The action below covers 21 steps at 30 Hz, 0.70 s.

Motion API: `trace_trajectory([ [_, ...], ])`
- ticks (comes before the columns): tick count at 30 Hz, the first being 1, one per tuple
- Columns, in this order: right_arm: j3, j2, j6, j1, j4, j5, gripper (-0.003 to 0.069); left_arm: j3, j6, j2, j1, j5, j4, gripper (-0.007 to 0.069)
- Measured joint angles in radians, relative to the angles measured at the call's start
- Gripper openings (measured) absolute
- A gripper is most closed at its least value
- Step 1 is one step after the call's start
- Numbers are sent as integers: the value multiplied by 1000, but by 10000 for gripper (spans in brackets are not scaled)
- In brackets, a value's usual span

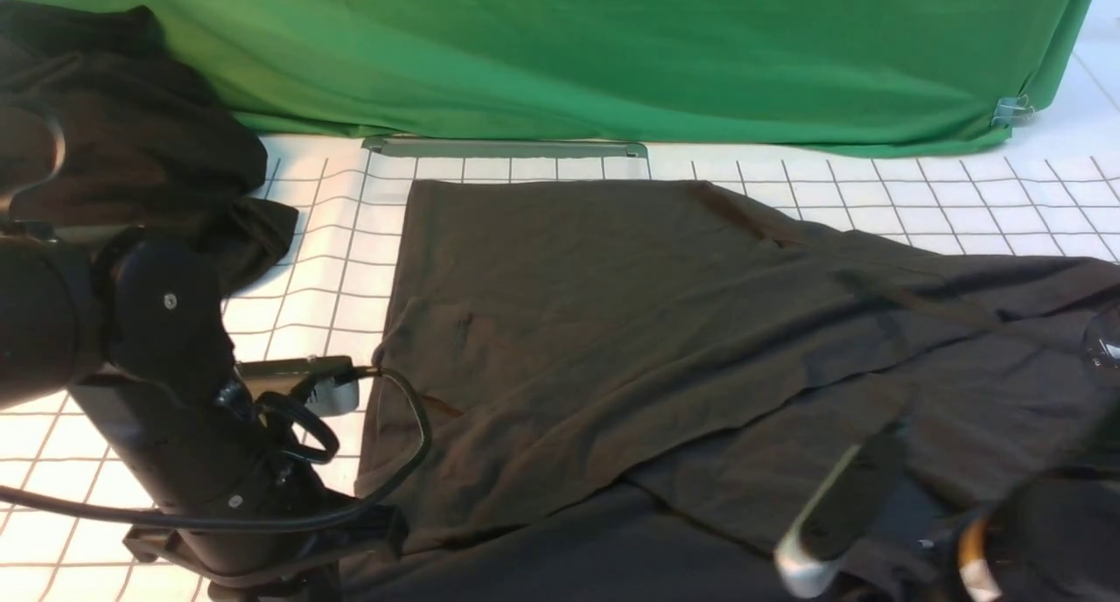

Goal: Fold a long-sleeved shirt over a white checkered tablecloth.
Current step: 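Grasp the near edge of the shirt at its hem and shoulder corners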

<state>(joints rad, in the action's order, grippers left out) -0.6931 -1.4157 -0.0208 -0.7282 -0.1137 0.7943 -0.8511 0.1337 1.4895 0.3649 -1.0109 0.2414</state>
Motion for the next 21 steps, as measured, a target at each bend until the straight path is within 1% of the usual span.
trace_trajectory([
  [2,-16,-27,0,-8,-24,0,589,0,0,-1,0,6,0,16],
  [3,-39,-60,0,-9,-60,-1,589,0,0,-1,0,11,0,16],
  [6,-61,-105,1,-9,-116,-6,589,0,0,-1,0,13,0,16],
  [10,-61,-158,1,-9,-165,-19,588,0,0,-1,0,16,0,16],
  [14,-63,-203,2,-11,-198,-31,555,0,0,-1,0,20,0,16],
  [15,-66,-206,2,-12,-200,-34,510,0,0,-1,0,21,0,16],
  [17,-66,-209,2,-12,-205,-47,442,0,0,-1,0,27,0,16],
  [19,-66,-212,2,-13,-210,-58,343,0,-2,-2,0,37,0,16],
  [20,-66,-212,2,-13,-211,-58,305,0,-2,-3,0,38,0,16],
  [21,-69,-215,2,-14,-218,-55,214,0,-3,-9,0,41,0,16],
])
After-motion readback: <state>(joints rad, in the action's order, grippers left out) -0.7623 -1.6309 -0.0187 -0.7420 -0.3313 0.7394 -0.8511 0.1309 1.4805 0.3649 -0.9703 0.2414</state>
